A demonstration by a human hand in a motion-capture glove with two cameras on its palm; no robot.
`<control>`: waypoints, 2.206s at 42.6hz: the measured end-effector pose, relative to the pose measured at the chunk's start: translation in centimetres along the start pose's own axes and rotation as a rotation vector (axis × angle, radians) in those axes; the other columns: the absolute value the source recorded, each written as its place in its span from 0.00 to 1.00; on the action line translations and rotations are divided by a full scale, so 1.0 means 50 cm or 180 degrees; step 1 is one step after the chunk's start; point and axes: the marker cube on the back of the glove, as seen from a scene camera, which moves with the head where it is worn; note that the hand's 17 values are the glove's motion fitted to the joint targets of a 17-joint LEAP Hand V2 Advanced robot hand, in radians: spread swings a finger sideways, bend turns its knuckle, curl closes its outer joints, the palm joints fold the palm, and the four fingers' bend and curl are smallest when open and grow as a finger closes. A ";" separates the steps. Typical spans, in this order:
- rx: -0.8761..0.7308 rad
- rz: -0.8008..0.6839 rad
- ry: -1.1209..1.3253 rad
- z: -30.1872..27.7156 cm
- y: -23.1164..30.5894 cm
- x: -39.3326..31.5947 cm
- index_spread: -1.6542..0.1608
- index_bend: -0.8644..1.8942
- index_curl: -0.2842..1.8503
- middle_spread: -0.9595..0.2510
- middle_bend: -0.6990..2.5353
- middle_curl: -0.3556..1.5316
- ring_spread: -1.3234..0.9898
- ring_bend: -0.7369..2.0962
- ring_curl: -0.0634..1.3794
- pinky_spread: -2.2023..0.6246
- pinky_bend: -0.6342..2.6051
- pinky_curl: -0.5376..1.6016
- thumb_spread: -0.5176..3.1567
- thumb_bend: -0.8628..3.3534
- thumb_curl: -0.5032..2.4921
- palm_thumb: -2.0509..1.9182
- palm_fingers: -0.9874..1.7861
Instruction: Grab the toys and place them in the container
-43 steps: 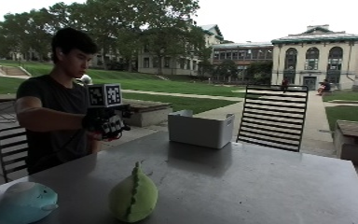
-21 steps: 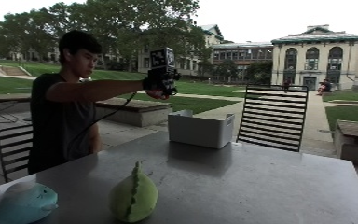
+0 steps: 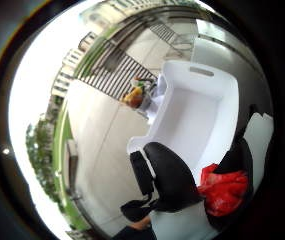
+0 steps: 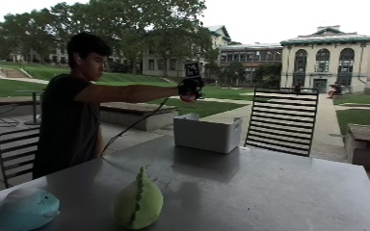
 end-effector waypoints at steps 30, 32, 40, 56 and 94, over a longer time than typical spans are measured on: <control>-0.0044 -0.0133 -0.0255 0.050 -0.032 -0.063 0.78 0.53 0.39 0.66 0.45 0.42 0.44 0.63 0.34 0.67 0.56 0.50 0.41 0.18 0.24 0.47 0.39; -0.0013 -0.0036 -0.0209 0.042 -0.032 -0.041 0.78 0.51 0.37 0.67 0.43 0.41 0.44 0.61 0.30 0.68 0.56 0.49 0.41 0.18 0.24 0.47 0.40; 0.0034 -0.0219 0.0286 0.007 0.004 0.122 0.77 0.50 0.35 0.68 0.41 0.40 0.43 0.56 0.25 0.70 0.54 0.46 0.39 0.17 0.23 0.47 0.38; -0.0106 0.0753 0.0542 -0.038 0.119 0.457 0.76 0.48 0.35 0.68 0.38 0.39 0.43 0.47 0.20 0.75 0.49 0.43 0.38 0.18 0.22 0.47 0.32; -0.0610 0.1865 0.0208 0.172 0.325 1.130 0.72 0.35 0.28 0.68 0.27 0.37 0.48 0.33 0.19 0.80 0.52 0.43 0.40 0.19 0.23 0.50 0.31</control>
